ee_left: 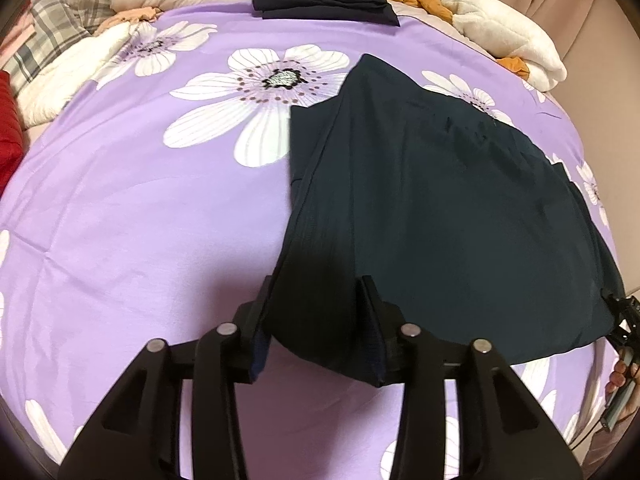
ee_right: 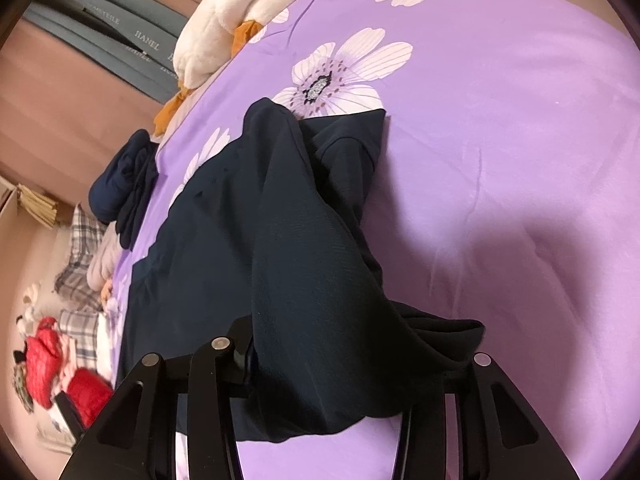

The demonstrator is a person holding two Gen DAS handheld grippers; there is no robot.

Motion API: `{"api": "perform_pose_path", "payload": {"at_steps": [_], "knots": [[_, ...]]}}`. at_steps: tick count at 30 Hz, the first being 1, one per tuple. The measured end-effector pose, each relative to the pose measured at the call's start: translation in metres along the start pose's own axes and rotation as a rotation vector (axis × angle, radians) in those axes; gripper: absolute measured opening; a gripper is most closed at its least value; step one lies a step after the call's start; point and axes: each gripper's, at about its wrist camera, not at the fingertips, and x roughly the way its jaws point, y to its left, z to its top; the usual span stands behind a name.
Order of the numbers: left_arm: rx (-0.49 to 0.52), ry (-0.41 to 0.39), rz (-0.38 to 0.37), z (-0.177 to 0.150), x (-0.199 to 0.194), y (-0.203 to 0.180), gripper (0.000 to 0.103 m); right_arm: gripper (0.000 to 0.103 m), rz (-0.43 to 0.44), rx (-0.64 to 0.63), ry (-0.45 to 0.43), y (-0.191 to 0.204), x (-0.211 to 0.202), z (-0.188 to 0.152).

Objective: Fold large clothes
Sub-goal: 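Lift the folded edge and fold it over onto the jacket with both grippers, then press the folded jacket flat and open both grippers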

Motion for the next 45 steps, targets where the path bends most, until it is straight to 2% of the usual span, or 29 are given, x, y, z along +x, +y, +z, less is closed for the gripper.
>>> {"api": "perform_pose_path", "payload": {"at_steps": [1, 3, 4, 5, 7, 10, 12, 14, 18, 21, 25, 27, 29, 33, 36, 39, 41, 45], "knots": [[-0.001, -0.007, 0.02, -0.001, -0.002, 0.002, 0.05, 0.044, -0.006, -0.004, -0.002, -0.001, -0.001, 0.0], [-0.012, -0.022, 0.065, -0.003, -0.007, 0.009, 0.069, 0.047, -0.021, -0.008, -0.013, -0.005, -0.006, 0.001], [-0.023, -0.036, 0.099, -0.004, -0.011, 0.015, 0.072, 0.051, -0.028, -0.005, -0.022, -0.008, -0.01, 0.001], [-0.03, -0.049, 0.116, -0.005, -0.016, 0.019, 0.073, 0.053, -0.034, 0.001, -0.029, -0.011, -0.014, 0.001], [-0.033, -0.071, 0.136, -0.006, -0.026, 0.024, 0.071, 0.066, -0.065, 0.016, -0.051, -0.019, -0.022, 0.002], [-0.008, -0.116, 0.165, -0.005, -0.041, 0.024, 0.071, 0.069, -0.147, 0.023, -0.112, -0.028, -0.038, 0.005], [0.014, -0.136, 0.151, -0.003, -0.047, 0.018, 0.071, 0.069, -0.261, 0.026, -0.177, -0.034, -0.055, 0.009], [0.036, -0.154, 0.127, 0.0, -0.051, 0.009, 0.071, 0.069, -0.29, -0.017, -0.212, -0.027, -0.066, 0.015], [0.086, -0.203, 0.054, 0.007, -0.05, -0.027, 0.07, 0.069, -0.21, -0.271, -0.214, 0.034, -0.059, 0.013], [0.12, -0.184, -0.013, 0.013, -0.037, -0.059, 0.07, 0.069, -0.116, -0.5, -0.149, 0.102, -0.023, -0.005], [0.191, -0.144, -0.054, 0.014, -0.009, -0.101, 0.07, 0.069, -0.05, -0.674, -0.048, 0.166, 0.038, -0.034], [0.231, -0.113, -0.042, 0.013, 0.01, -0.118, 0.07, 0.069, -0.06, -0.728, -0.006, 0.182, 0.067, -0.044], [0.253, -0.082, -0.016, 0.011, 0.026, -0.126, 0.07, 0.069, -0.108, -0.765, 0.023, 0.189, 0.088, -0.055], [0.28, -0.092, 0.018, 0.009, 0.035, -0.121, 0.074, 0.069, -0.204, -0.803, -0.015, 0.18, 0.093, -0.054], [0.262, -0.094, 0.024, 0.009, 0.034, -0.107, 0.077, 0.069, -0.284, -0.812, -0.051, 0.158, 0.082, -0.044], [0.215, -0.091, 0.019, 0.009, 0.032, -0.088, 0.077, 0.069, -0.283, -0.717, -0.059, 0.129, 0.068, -0.025], [0.198, -0.094, 0.029, 0.009, 0.027, -0.077, 0.077, 0.069, -0.344, -0.663, -0.078, 0.109, 0.055, -0.013], [0.167, -0.098, 0.046, 0.001, 0.017, -0.06, 0.078, 0.069, -0.336, -0.57, -0.095, 0.078, 0.03, 0.001]]}}
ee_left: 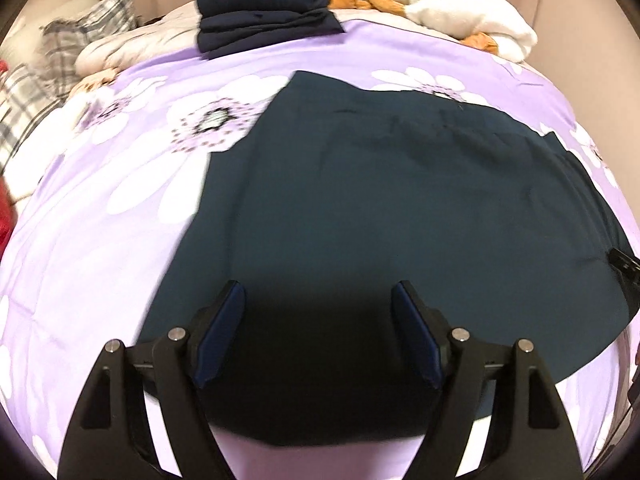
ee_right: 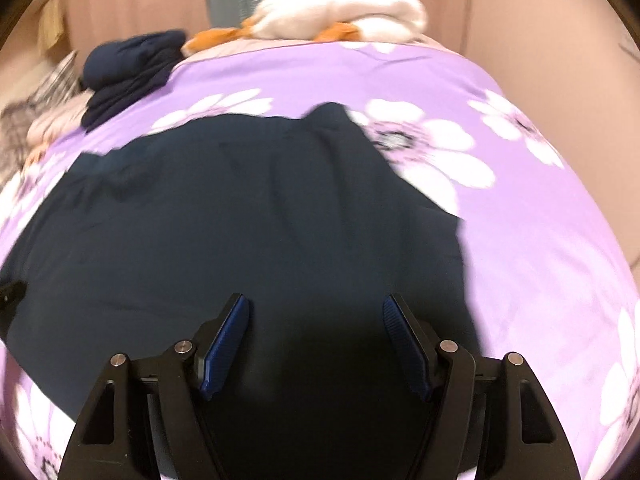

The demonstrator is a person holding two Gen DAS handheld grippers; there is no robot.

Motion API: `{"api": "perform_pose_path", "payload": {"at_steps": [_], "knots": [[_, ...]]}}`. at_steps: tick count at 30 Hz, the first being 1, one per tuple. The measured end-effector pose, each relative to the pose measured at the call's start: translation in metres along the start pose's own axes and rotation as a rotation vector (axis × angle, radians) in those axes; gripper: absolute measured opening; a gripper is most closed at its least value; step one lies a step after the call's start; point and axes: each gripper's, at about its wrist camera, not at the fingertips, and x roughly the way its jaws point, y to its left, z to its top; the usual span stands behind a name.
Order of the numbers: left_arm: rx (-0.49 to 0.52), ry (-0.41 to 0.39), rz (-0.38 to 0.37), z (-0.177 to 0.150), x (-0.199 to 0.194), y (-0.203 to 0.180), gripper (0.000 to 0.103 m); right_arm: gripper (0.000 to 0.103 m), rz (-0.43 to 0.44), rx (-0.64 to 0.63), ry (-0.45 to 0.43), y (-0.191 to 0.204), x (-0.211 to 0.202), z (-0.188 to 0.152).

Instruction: Fold large clothes

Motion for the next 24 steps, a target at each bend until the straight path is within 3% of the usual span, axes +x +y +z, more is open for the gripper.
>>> {"api": "perform_pose_path", "payload": {"at_steps": [9, 14, 19, 24], "knots": [[-0.07, 0.018, 0.024, -0.032, -0.026, 0.036, 0.081, 0.069, -0.096, 0.028, 0.006, -0.032, -0.027, -0.034], [-0.111, 0.065, 0.047, -0.045, -0.04, 0.054, 0.081, 0.069, -0.077, 0.155, 0.017, -0.066, -0.041, -0.048], [-0.078, 0.09, 0.088, -0.053, -0.054, 0.057, 0.082, 0.069, -0.117, 0.17, 0.011, -0.079, -0.065, -0.053], [-0.041, 0.047, 0.086, -0.054, -0.079, 0.048, 0.082, 0.069, -0.124, 0.185, -0.006, -0.08, -0.088, -0.055]]}}
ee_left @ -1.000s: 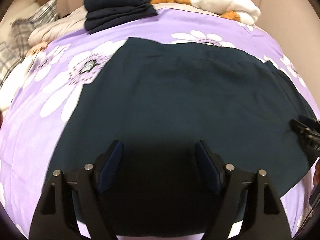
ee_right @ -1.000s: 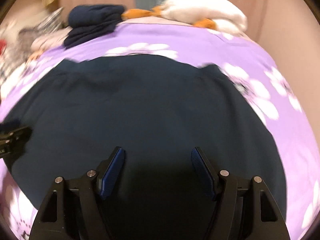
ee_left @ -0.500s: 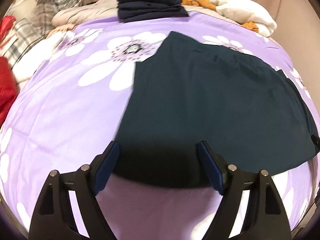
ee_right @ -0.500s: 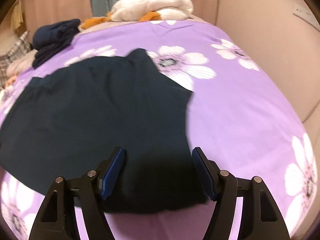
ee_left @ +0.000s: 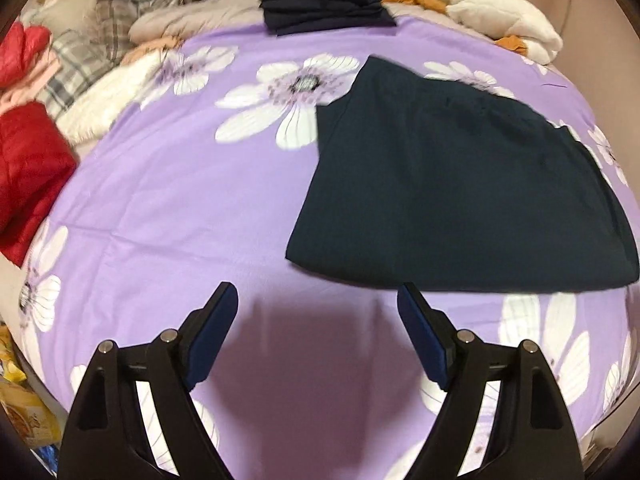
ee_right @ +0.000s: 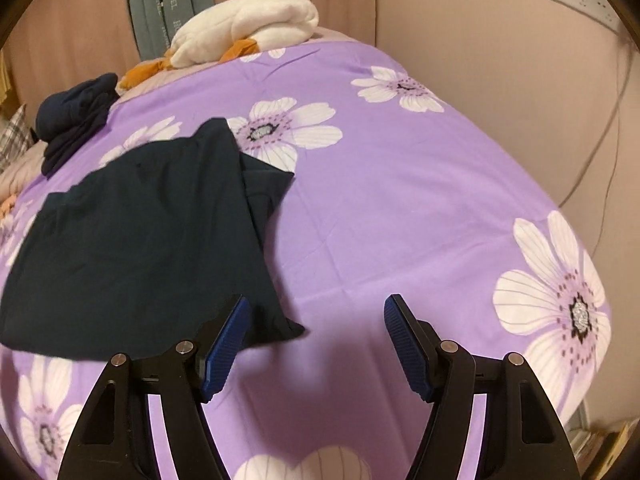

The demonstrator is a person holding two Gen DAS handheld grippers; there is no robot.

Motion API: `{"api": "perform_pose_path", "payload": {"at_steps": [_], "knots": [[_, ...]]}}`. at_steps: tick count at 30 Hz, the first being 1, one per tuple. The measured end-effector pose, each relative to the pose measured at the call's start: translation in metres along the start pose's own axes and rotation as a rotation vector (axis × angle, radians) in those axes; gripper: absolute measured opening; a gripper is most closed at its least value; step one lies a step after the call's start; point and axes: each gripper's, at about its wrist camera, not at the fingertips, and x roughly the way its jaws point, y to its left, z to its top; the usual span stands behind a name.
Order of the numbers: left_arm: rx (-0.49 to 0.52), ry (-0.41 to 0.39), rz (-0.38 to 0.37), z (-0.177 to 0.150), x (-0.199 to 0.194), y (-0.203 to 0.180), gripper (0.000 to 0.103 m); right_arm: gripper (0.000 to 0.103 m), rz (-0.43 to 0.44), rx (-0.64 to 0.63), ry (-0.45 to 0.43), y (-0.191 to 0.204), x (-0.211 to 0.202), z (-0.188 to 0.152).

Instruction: Fold large clothes

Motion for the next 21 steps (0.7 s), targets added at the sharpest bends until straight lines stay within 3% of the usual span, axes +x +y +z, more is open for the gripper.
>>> {"api": "perform_pose_path", "payload": {"at_steps": [2, 5, 9, 13, 18, 21], "knots": [[0.035, -0.039, 0.014, 0.002, -0.016, -0.008, 0.085, 0.069, 0.027, -0.013, -0.015, 0.008, -0.01, 0.004], [0.092, -0.096, 0.039, 0.004, -0.047, -0.025, 0.101, 0.071, 0.061, -0.065, -0.039, 0.027, -0.036, 0.011], [0.094, -0.159, 0.016, 0.01, -0.096, -0.039, 0.102, 0.102, 0.119, -0.102, -0.068, 0.056, -0.078, 0.017], [0.091, -0.219, -0.016, 0.018, -0.143, -0.056, 0.103, 0.102, 0.144, -0.197, -0.115, 0.089, -0.123, 0.015], [0.117, -0.278, -0.017, 0.02, -0.195, -0.075, 0.103, 0.102, 0.24, -0.243, -0.172, 0.114, -0.167, 0.024], [0.112, -0.268, -0.097, 0.023, -0.217, -0.078, 0.103, 0.102, 0.23, -0.231, -0.169, 0.124, -0.189, 0.028]]}}
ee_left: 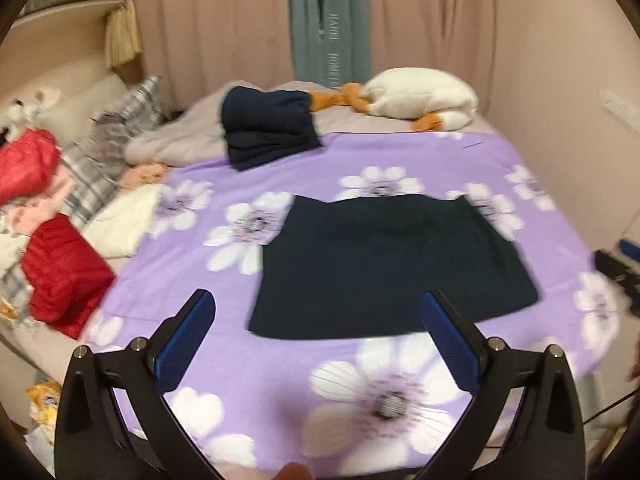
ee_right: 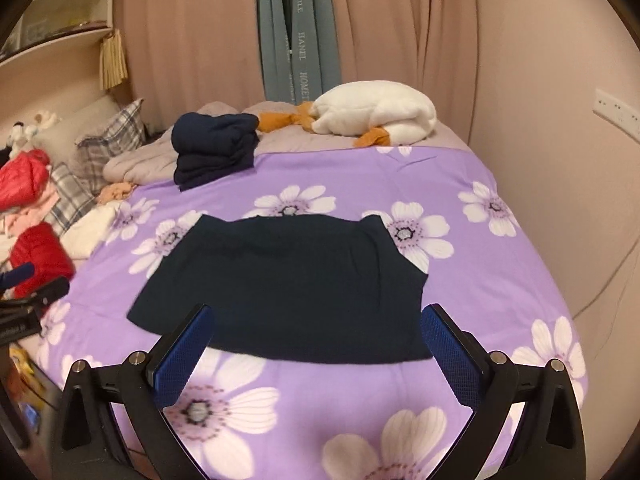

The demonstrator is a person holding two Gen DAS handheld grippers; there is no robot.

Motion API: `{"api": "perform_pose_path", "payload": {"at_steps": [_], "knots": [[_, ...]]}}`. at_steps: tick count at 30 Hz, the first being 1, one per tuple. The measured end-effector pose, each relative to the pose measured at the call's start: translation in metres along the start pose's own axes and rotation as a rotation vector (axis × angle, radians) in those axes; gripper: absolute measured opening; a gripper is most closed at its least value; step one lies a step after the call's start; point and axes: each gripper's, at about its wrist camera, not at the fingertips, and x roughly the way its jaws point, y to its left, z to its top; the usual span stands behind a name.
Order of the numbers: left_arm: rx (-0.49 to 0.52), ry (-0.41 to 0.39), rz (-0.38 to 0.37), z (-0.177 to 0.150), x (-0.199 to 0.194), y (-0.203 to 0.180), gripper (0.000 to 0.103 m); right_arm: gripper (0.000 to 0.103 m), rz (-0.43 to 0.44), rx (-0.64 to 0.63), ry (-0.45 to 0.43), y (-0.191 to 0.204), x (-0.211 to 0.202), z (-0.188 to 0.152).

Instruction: Fold large clothes

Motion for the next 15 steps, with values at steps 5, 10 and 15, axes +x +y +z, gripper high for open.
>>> {"api": "perform_pose_path", "payload": {"at_steps": [5, 10, 15], "knots": [[-0.013, -0.003, 0.046, 0.01, -0.025, -0.01, 0.103, 0.102, 0.0, -0.027, -0.007, 0.017, -0.022, 0.008], [0.02, 0.012, 0.126, 0.007, -0.03, -0.021, 0.103, 0.102, 0.011, -0.049, -0.031, 0.025, -0.031, 0.004], [0.014, 0.054, 0.048, 0.0, -0.025, -0.023, 0.103, 0.102, 0.044, -0.025, 0.031, 0.027, -0.019, -0.004]]}}
